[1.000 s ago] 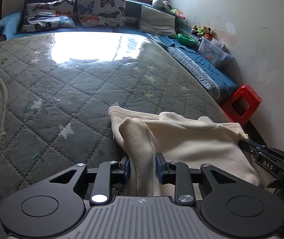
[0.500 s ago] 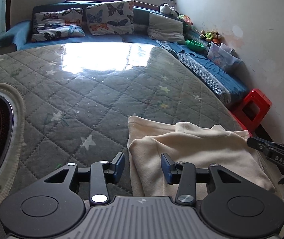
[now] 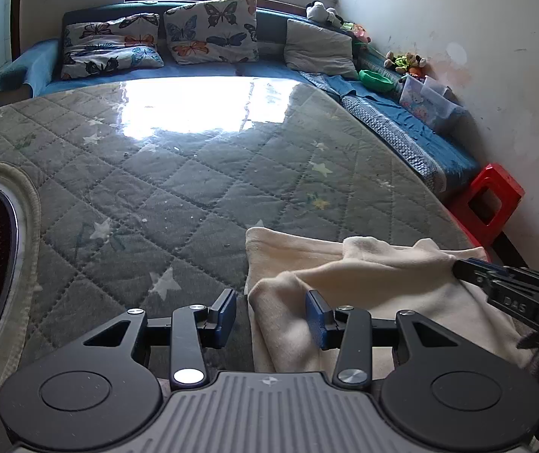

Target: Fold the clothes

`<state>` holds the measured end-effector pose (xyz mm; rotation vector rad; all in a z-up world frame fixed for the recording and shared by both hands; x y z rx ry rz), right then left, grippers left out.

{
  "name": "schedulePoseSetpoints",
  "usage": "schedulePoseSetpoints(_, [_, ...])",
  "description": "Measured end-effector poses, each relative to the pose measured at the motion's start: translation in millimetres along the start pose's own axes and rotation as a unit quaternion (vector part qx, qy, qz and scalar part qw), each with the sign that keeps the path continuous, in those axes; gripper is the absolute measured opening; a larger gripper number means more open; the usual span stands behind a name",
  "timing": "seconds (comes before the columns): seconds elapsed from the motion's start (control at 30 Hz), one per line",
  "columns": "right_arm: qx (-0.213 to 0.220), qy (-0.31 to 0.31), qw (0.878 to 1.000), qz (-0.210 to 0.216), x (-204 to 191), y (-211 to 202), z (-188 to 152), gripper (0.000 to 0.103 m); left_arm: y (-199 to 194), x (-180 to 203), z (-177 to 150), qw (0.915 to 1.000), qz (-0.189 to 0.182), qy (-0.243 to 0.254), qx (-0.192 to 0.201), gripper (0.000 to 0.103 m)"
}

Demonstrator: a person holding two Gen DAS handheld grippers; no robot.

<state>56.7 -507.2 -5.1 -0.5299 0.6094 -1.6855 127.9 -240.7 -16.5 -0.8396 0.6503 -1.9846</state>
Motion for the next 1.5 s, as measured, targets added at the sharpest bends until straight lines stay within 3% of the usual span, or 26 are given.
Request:
schedulePoseSetpoints(0.1, [0.005,-0.004,1.0,0.008,-4,-6,-1,0.028,6,-2,0,1.0,0.006,0.001,-0.005,0.047])
schedulePoseSetpoints(0.47, [0.01,-0.034,0.998,0.046,-24,-58,-30,0.035,-22,11,-12,0.9993,-0.001,0.032,0.019,0.053])
schedulePoseSetpoints(0.57, [0.018,-0.04,0.998,0.04,-25,-71,-39,0.045,-34,19,-23,0.9981,0.001,0.055,0.026,0.057])
schedulePoseSetpoints(0.9, [0.043,-0.032,0.999,0.005,-28,-84,-65,0.044,-41,23,-55,0.9969,0.008,0.077,0.018,0.061])
schedulePoseSetpoints(1.13, [0.061,-0.03,0.998,0.001,-24,-93,-64,0.044,-40,18,-57,0.997,0.012,0.073,0.02,0.064])
schedulePoseSetpoints(1.2, [0.068,-0.025,0.997,-0.003,-22,-101,-65,0.042,-40,18,-58,0.997,0.013,0.073,0.02,0.064])
schedulePoseSetpoints(1.27, [0.063,-0.013,0.998,-0.007,-18,-100,-71,0.033,-39,17,-59,0.9971,0.013,0.073,0.02,0.064])
schedulePoseSetpoints(1.5, [0.053,-0.004,0.999,-0.007,-16,-99,-76,0.032,-41,15,-58,0.9973,0.015,0.069,0.022,0.067])
Point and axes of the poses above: each gripper's, at about its wrist camera, not at the fingertips, and y roughly the way its jaws point, x to its right, z to its top, the point moved 7 cm from there along y, roughly the way its jaws point, and after that the axes turned 7 degrees about -z, right-handed, at the moved point
